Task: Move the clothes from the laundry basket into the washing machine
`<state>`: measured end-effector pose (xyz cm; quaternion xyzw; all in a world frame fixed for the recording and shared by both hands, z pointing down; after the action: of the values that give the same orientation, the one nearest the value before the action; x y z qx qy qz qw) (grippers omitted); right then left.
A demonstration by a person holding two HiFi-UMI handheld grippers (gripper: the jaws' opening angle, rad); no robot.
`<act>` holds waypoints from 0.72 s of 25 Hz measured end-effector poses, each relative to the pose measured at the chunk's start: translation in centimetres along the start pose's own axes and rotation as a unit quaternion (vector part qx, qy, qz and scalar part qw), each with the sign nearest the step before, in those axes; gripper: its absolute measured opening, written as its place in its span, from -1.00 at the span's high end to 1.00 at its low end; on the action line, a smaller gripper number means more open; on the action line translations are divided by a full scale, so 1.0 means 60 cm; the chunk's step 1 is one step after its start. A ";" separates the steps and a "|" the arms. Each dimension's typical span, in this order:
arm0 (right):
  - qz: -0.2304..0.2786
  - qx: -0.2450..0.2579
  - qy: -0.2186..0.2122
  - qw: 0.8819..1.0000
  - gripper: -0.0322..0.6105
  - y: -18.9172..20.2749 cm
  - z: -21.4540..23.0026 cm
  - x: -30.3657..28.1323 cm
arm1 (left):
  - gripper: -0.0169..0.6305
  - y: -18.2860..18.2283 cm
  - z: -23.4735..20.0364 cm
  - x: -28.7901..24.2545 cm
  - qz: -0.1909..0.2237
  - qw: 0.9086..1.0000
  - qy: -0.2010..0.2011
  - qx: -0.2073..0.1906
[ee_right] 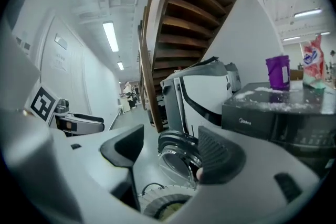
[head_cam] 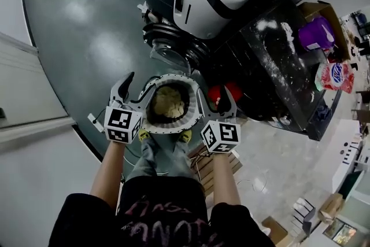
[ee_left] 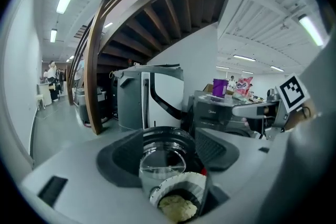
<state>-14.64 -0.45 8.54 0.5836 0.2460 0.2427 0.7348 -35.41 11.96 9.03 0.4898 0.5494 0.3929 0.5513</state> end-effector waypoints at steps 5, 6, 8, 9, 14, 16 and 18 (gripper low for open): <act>-0.048 -0.019 -0.004 0.999 -0.11 0.089 0.006 -0.010 | -0.04 0.092 0.004 -0.009 -0.046 0.999 0.001 0.024; -0.058 -0.021 -0.006 0.998 -0.11 0.109 0.007 -0.012 | -0.04 0.112 0.004 -0.011 -0.055 0.998 0.000 0.030; -0.078 -0.022 -0.011 0.997 -0.11 0.151 0.009 -0.015 | -0.04 0.157 0.006 -0.014 -0.072 0.997 -0.002 0.040; -0.087 -0.023 -0.014 0.996 -0.11 0.173 0.010 -0.016 | -0.04 0.181 0.007 -0.015 -0.081 0.996 -0.004 0.045; -0.126 -0.033 -0.020 0.991 -0.11 0.281 0.020 -0.025 | -0.04 0.298 0.009 -0.032 -0.124 0.990 -0.009 0.065; -0.143 -0.038 -0.017 0.989 -0.11 0.327 0.027 -0.025 | -0.04 0.344 0.012 -0.039 -0.137 0.988 -0.009 0.074; -0.157 -0.051 -0.010 0.986 -0.11 0.374 0.035 -0.022 | -0.04 0.390 0.015 -0.047 -0.149 0.986 -0.008 0.081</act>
<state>-15.84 1.68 30.99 0.5017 0.3144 0.1308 0.7952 -32.33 14.07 32.30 0.4487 0.6414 0.2567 0.5669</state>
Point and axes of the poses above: the fingertips, and each gripper's own axes: x backward along the fingers, z to its right, y out of its underside, the point moved 3 cm from there along x, backward along the fingers, and after that the axes turned 12 degrees about z, right-handed, at the moved point
